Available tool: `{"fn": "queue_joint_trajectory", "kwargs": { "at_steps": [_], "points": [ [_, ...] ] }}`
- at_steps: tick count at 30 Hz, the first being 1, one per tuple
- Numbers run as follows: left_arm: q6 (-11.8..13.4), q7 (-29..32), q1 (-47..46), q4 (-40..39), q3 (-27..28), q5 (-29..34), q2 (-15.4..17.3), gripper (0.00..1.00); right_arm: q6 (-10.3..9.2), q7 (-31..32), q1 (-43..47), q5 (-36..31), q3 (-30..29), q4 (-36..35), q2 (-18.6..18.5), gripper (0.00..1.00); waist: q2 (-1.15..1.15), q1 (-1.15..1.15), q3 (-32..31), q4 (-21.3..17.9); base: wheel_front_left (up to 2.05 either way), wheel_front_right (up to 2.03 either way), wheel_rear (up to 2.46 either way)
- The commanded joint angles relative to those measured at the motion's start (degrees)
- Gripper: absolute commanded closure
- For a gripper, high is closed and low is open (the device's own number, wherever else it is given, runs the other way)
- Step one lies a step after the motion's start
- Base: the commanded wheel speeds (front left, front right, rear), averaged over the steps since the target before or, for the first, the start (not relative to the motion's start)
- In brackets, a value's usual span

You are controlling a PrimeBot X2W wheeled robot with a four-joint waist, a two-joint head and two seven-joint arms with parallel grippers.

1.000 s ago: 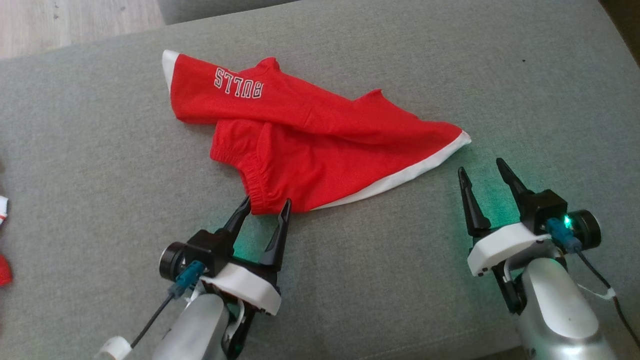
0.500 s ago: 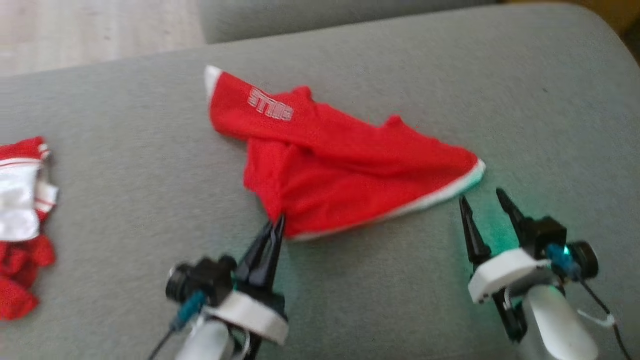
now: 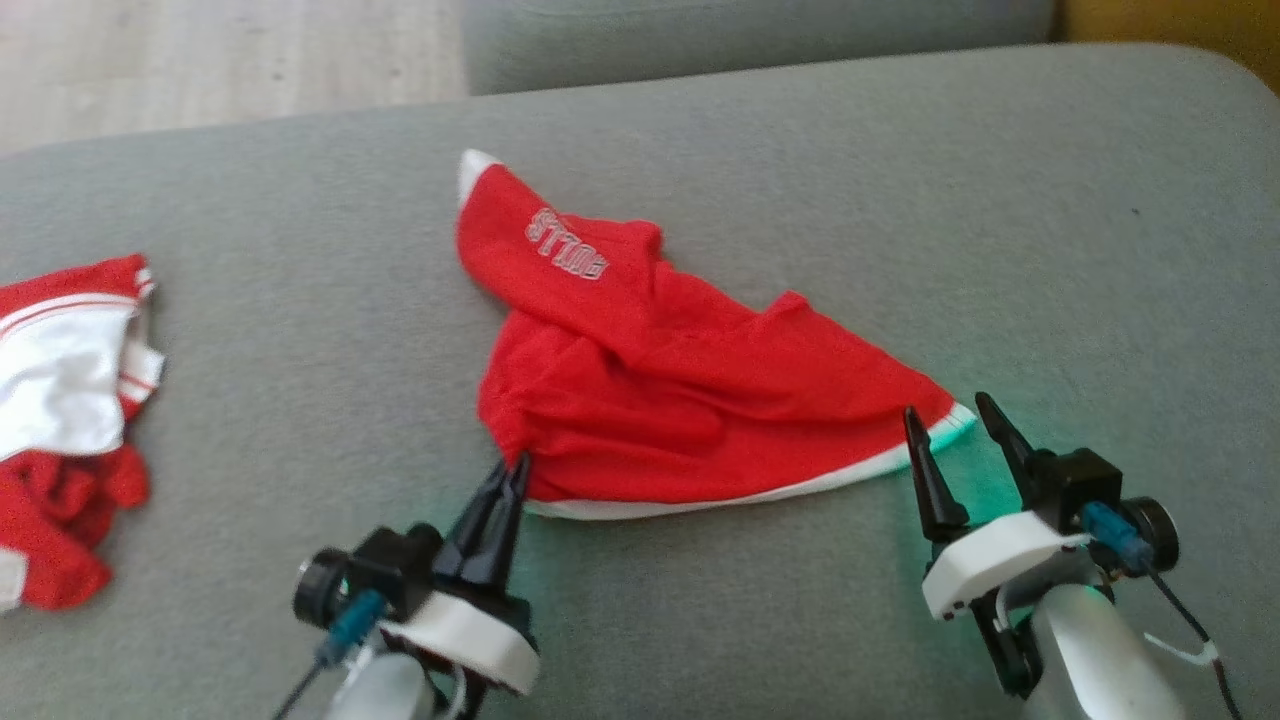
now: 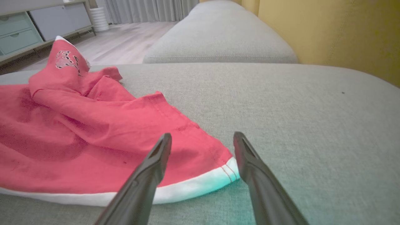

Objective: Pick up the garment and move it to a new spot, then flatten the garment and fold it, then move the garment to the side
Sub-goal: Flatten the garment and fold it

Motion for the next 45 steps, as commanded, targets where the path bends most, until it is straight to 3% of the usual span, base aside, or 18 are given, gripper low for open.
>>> {"fn": "queue_joint_trajectory", "kwargs": {
  "at_steps": [1, 9, 11, 12, 16, 25, 33, 45],
  "points": [
    [0.09, -0.30, -3.28, -0.33, 2.73, 0.50, 0.90, 1.00, -0.04, -0.69, -2.60, 0.65, 1.32, -1.85, 0.13, 0.00, 0.00, 0.00, 1.05, -1.60, 0.00, 0.00, 0.00],
    [1.07, -0.30, -7.56, 11.35, 7.36, 3.35, 0.63, 1.00, -0.04, -0.69, -2.44, 2.25, 1.67, -2.02, 0.14, 0.00, 0.00, 0.00, 1.50, -4.96, 0.00, 0.00, 0.00],
    [1.74, -0.30, -7.97, 13.13, 8.25, 3.93, 0.49, 0.50, -0.04, -0.69, -2.28, 2.63, 1.63, -2.16, 0.14, 0.00, 0.00, 0.00, 1.16, -5.17, 0.00, 0.00, 0.00],
    [2.07, -0.30, -8.01, 13.84, 8.66, 4.18, 0.41, 0.00, -0.04, -0.69, -2.18, 2.82, 1.55, -2.26, 0.14, 0.00, 0.00, 0.00, 0.94, -5.16, 0.00, 0.00, 0.00],
    [3.51, -0.30, -7.38, 13.86, 10.47, 5.16, -0.01, 0.00, -0.04, -0.69, -1.69, 3.53, 1.50, -2.85, 0.14, 0.00, 0.00, 0.00, -0.23, -4.47, 0.00, 0.00, 0.00],
    [5.26, -0.30, 0.10, 4.72, 15.25, 6.28, -1.35, 0.00, -0.04, -0.69, 0.47, 4.66, 1.02, -4.43, 0.15, 0.00, 0.00, 0.00, -4.05, -1.84, 0.00, 0.00, 0.00],
    [4.60, -0.30, 8.31, -2.98, 16.94, 8.21, -2.16, 0.00, -0.04, -0.69, 3.56, 5.69, 0.32, -4.71, 0.15, 0.00, 0.00, 0.00, -7.15, 0.81, 0.00, 0.00, 0.00],
    [3.46, -0.30, 10.42, -3.58, 15.81, 7.54, -2.43, 0.00, -0.04, -0.69, 4.36, 5.88, 0.76, -3.53, 0.15, 0.00, 0.00, 0.00, -7.63, 0.80, 0.00, 0.00, 0.00]
  ]
}}
